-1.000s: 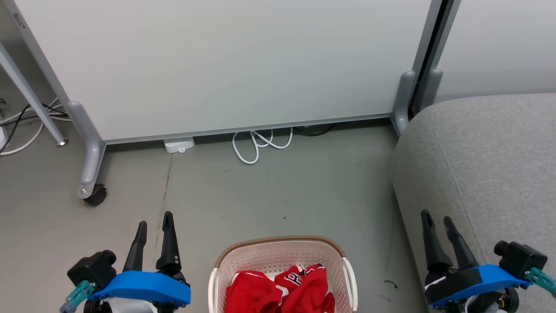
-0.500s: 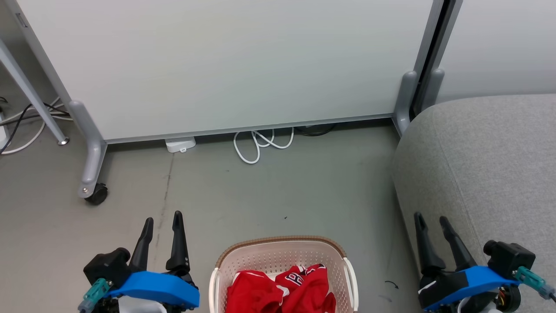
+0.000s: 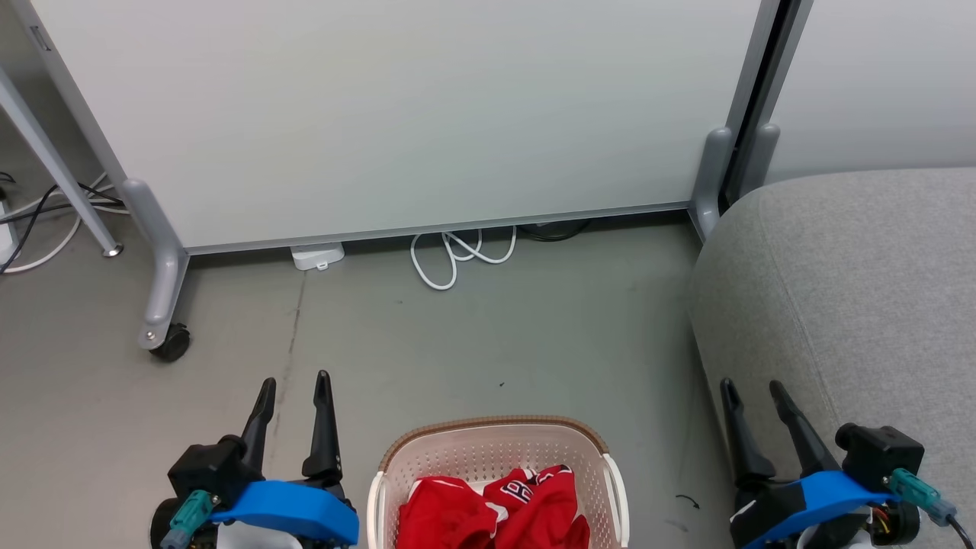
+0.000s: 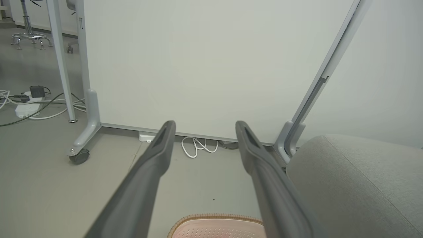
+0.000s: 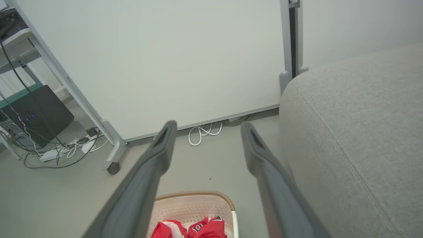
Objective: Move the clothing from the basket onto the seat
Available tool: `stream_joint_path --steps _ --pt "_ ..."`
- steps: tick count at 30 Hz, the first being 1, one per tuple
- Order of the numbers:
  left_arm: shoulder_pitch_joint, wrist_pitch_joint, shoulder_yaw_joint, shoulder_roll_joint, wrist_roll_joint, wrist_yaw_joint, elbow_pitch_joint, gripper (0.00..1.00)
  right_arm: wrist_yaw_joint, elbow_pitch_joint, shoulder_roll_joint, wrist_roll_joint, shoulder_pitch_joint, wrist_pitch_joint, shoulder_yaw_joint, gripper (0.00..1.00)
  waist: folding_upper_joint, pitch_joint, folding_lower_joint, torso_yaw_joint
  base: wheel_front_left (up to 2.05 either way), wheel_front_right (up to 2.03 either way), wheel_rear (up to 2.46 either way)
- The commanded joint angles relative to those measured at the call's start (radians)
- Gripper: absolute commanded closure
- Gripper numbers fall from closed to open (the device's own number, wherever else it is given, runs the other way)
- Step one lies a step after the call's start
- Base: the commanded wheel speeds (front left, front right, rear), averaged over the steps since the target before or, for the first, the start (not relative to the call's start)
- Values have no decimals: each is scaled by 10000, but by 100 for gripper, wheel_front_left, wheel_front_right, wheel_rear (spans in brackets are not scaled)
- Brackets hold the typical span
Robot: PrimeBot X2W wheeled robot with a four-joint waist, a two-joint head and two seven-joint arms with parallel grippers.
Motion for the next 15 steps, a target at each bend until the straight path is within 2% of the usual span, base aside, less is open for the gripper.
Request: stream_joint_path --steps 1,15 --pt "-61 -101 -31 41 228 4 10 0 22 5 -68 -302 -147 -75 -58 0 0 -7 0 3 0 0 0" --pt "-154 -366 -224 4 749 -84 444 0 24 186 -73 -1192 -208 -303 -179 0 0 -27 0 90 0 0 0"
